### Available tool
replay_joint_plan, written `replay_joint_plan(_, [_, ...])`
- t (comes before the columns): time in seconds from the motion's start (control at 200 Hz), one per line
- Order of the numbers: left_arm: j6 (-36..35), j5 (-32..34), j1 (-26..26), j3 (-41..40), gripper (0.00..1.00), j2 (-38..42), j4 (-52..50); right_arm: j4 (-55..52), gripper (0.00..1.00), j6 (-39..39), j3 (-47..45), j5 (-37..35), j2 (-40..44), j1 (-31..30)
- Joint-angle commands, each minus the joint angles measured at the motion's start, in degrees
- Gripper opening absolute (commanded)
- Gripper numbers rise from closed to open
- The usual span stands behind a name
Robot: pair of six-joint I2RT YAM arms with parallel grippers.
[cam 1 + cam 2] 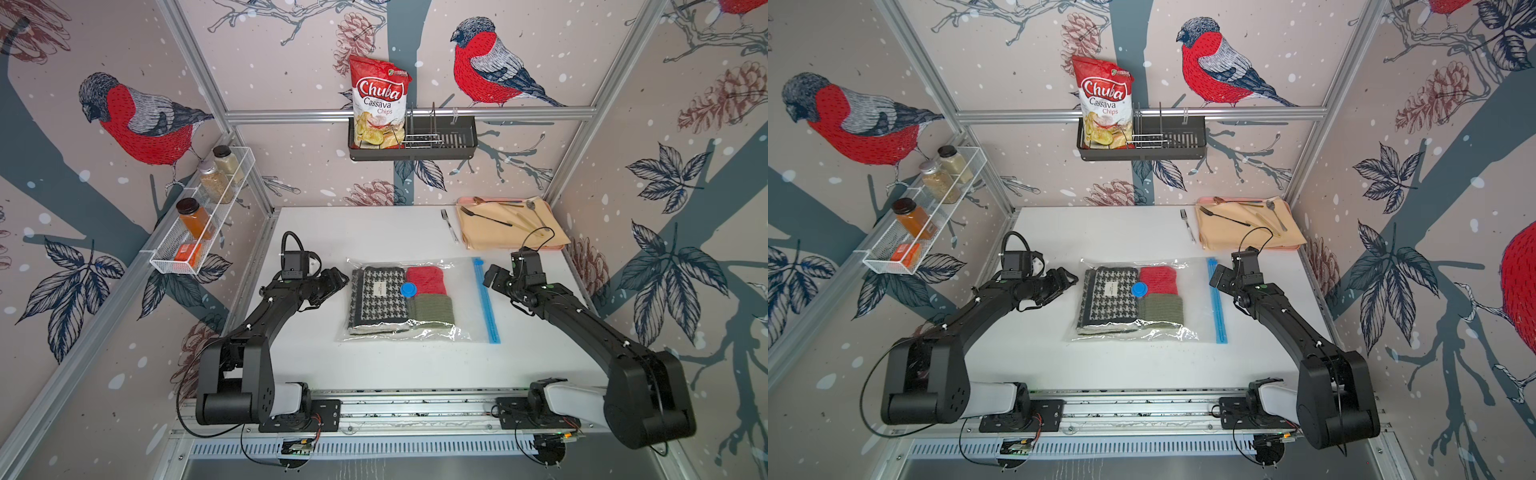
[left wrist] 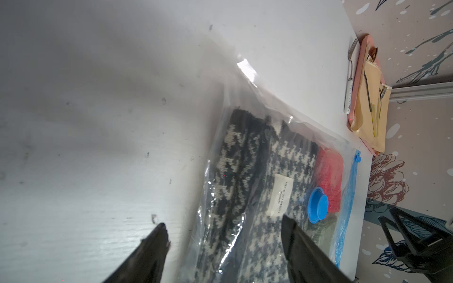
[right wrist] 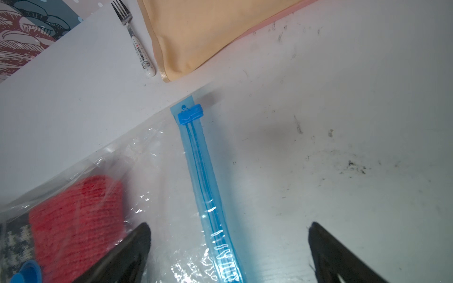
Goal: Take the scarf out of the vacuum bag
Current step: Adjust the scarf in the vacuum bag.
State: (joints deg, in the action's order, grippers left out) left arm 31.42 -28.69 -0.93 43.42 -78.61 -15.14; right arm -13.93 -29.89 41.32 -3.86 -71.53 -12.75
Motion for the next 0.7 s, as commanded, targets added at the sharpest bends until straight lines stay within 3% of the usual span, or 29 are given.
replay_joint_plan(0.0, [-1.1, -5.22, -1.22, -0.4, 0.7, -1.2, 3.25, 1.67, 0.99, 0.42, -0.19, 2.43, -0.02, -0.03])
replay_joint_plan(0.11, [0.09, -7.17, -1.43, -0.38, 0.63, -2.55, 5.44, 1.69, 0.98, 0.71, -0.99, 3.2, 1.59, -0.08])
replay_joint_plan(0.185, [1.07, -8.57, -1.46, -1.39, 0.53, -3.95, 7.56, 2.64, 0.98, 0.48, -2.17, 3.37, 3.59, 0.05])
replay_joint_plan(0.695, [3.69, -8.48, -1.76, -1.93, 0.5, -11.44, 11.67, 4.1, 0.96, 1.0, -3.66, 6.44, 6.45, 1.5])
